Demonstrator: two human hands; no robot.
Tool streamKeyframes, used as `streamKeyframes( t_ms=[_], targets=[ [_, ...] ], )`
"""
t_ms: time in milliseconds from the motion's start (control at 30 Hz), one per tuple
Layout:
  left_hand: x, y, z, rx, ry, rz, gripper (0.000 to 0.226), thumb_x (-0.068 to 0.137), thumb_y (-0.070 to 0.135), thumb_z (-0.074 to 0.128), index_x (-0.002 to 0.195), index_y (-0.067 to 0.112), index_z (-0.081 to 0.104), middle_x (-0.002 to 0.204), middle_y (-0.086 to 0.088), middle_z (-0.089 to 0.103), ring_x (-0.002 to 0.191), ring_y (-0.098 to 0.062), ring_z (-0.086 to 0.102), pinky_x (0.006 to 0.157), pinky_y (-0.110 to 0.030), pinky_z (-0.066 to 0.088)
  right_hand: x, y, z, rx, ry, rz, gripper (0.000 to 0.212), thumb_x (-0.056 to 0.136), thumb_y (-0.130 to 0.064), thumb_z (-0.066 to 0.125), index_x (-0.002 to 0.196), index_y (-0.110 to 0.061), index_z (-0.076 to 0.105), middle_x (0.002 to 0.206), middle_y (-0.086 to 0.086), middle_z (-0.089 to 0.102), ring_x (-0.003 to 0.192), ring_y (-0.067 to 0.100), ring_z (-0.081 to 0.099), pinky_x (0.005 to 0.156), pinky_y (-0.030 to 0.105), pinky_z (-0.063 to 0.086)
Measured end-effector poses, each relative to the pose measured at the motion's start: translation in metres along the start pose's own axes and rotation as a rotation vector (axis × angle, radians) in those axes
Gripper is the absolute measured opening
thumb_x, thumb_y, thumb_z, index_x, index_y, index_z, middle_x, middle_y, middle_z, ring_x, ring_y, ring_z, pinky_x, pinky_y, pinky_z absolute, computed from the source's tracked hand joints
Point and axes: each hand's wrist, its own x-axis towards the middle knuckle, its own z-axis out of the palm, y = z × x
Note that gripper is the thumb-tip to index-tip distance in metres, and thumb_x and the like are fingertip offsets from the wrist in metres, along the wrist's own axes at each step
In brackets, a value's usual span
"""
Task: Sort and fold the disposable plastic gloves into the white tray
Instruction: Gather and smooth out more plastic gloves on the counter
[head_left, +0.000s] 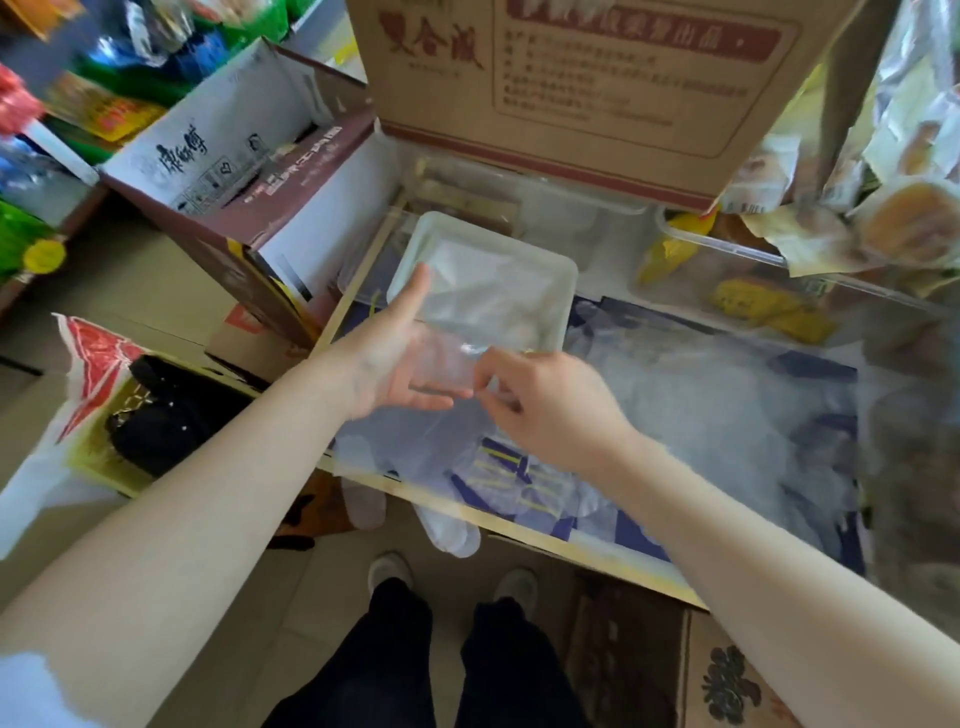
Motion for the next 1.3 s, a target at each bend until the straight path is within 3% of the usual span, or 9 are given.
streamKeyframes(
  t_ms=[167,300,400,533,600,767,967,1167,1300],
  targets=[
    [0.001,-0.019,-0.029,0.444,0.124,0.199,0.009,0.088,0.012,0.061,0.081,0.009,0.066,0.075,0.002,0.068,0.074,-0.012,0.062,0.084,-0.039,0.051,0.004,-0.029,0.045,0.268,-0.304,-0.075,0.036,0.086,-0.041,0.06,0.108,-0.012,0.062,0.093,-0.001,0.061,0.077,0.014,0.053,0.065,0.022,0.043],
    [-0.004,-0.021,-0.058,0.642,-0.021,0.339,0.014,0.086,0.012,0.064,0.08,0.023,0.07,0.081,0.008,0.071,0.082,-0.009,0.065,0.084,-0.024,0.046,0.018,-0.021,0.055,0.373,0.15,0.125,0.048,0.08,-0.05,0.056,0.11,-0.012,0.06,0.104,0.0,0.056,0.095,0.013,0.052,0.081,0.02,0.04],
    [-0.008,-0.021,-0.071,0.676,-0.147,0.389,0.014,0.087,0.012,0.063,0.084,0.021,0.072,0.085,0.004,0.072,0.087,-0.009,0.065,0.086,-0.019,0.046,0.034,-0.012,0.05,0.496,0.002,0.327,0.068,0.081,-0.037,0.07,0.136,-0.013,0.039,0.136,-0.002,0.041,0.125,0.011,0.038,0.099,0.022,0.031],
    [-0.005,-0.033,-0.076,0.464,-0.032,0.469,0.018,0.093,0.011,0.054,0.095,0.022,0.068,0.081,0.007,0.068,0.078,0.002,0.062,0.075,-0.009,0.045,0.044,-0.012,0.061,0.922,-0.173,0.431,0.01,0.088,-0.006,0.061,0.089,-0.015,0.064,0.08,0.006,0.063,0.07,0.014,0.058,0.069,0.024,0.046],
    [0.0,-0.044,-0.082,0.468,0.078,0.429,0.023,0.098,0.021,0.044,0.114,0.02,0.06,0.096,0.013,0.063,0.089,0.003,0.058,0.078,-0.012,0.045,0.046,-0.008,0.076,0.916,-0.097,0.477,0.019,0.091,0.003,0.052,0.08,-0.011,0.061,0.063,0.002,0.05,0.053,0.004,0.044,0.055,0.014,0.037],
    [0.002,-0.094,-0.103,0.902,0.13,0.31,0.033,0.098,0.011,0.037,0.126,0.016,0.052,0.123,0.002,0.056,0.115,-0.013,0.052,0.092,-0.02,0.038,0.049,0.012,0.11,0.775,-0.094,0.586,0.031,0.095,0.004,0.041,0.078,-0.015,0.059,0.077,-0.003,0.056,0.078,0.013,0.05,0.075,0.021,0.039],
    [0.002,-0.121,-0.101,1.248,0.196,0.323,0.059,0.085,0.054,0.056,0.129,0.016,0.045,0.126,0.0,0.04,0.116,-0.017,0.04,0.095,-0.029,0.039,0.058,0.022,0.132,0.801,-0.133,0.678,0.036,0.096,0.004,0.033,0.07,-0.012,0.053,0.07,0.01,0.056,0.07,0.023,0.051,0.064,0.029,0.041],
    [0.006,-0.122,-0.091,1.296,0.239,0.254,0.037,0.08,0.057,0.058,0.091,0.022,0.055,0.11,0.002,0.041,0.106,-0.019,0.037,0.092,-0.031,0.036,0.065,0.026,0.139,0.781,-0.187,0.716,0.03,0.097,0.002,0.031,0.08,-0.012,0.052,0.062,0.003,0.054,0.056,0.012,0.047,0.054,0.021,0.035],
    [-0.004,-0.125,-0.087,1.265,0.132,0.37,0.02,0.087,0.04,0.058,0.083,0.025,0.046,0.096,0.01,0.046,0.104,-0.013,0.04,0.095,-0.032,0.03,0.065,0.031,0.142,0.696,-0.214,0.698,0.033,0.095,-0.003,0.035,0.073,-0.019,0.054,0.06,-0.003,0.056,0.065,0.016,0.049,0.066,0.03,0.039]
  ],
)
